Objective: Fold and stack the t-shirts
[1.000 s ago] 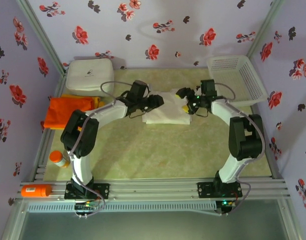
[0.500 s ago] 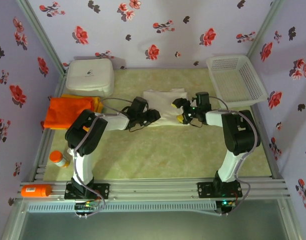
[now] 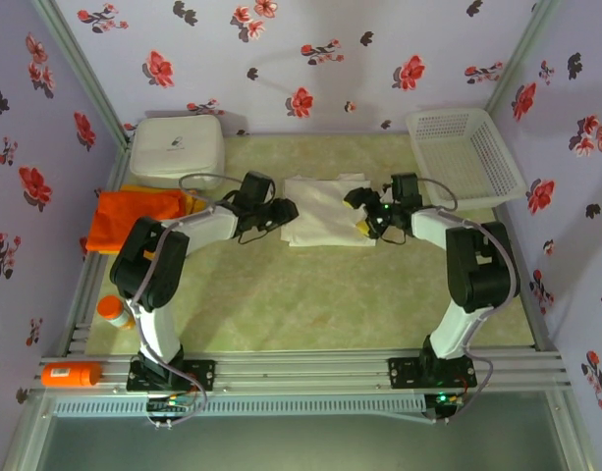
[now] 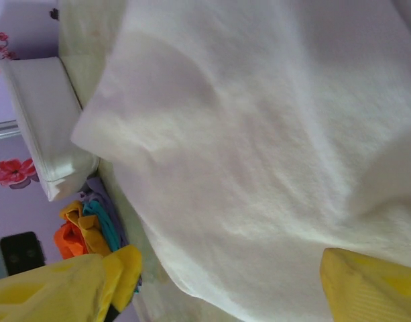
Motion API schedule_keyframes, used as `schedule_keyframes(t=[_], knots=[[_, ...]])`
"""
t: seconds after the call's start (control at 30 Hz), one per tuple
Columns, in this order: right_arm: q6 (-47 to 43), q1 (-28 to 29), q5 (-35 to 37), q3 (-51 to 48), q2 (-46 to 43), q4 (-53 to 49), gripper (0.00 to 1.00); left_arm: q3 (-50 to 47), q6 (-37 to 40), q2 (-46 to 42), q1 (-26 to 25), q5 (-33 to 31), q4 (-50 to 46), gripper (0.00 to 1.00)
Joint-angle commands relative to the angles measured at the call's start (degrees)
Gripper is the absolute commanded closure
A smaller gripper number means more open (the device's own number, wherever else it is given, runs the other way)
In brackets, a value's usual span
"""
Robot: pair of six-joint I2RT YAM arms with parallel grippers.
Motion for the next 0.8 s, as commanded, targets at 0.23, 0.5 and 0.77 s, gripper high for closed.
schedule_keyframes(t=[0.23, 0.5, 0.77], knots=[[-7.1, -0.7, 1.5, 15.4, 4.0, -8.2, 0.16, 16.6, 4.3, 5.4, -0.7, 1.3, -5.7, 0.58], [-6.5, -2.1, -0.4, 25.8, 18.7, -2.7, 0.17, 28.9, 7.5, 17.9, -0.4, 2.7, -6.4, 0.58], [-5.8, -4.3, -1.7, 25.8, 25.2, 1.7, 0.17, 36.7, 12.5, 26.1, 2.4, 2.7, -9.2, 0.57]])
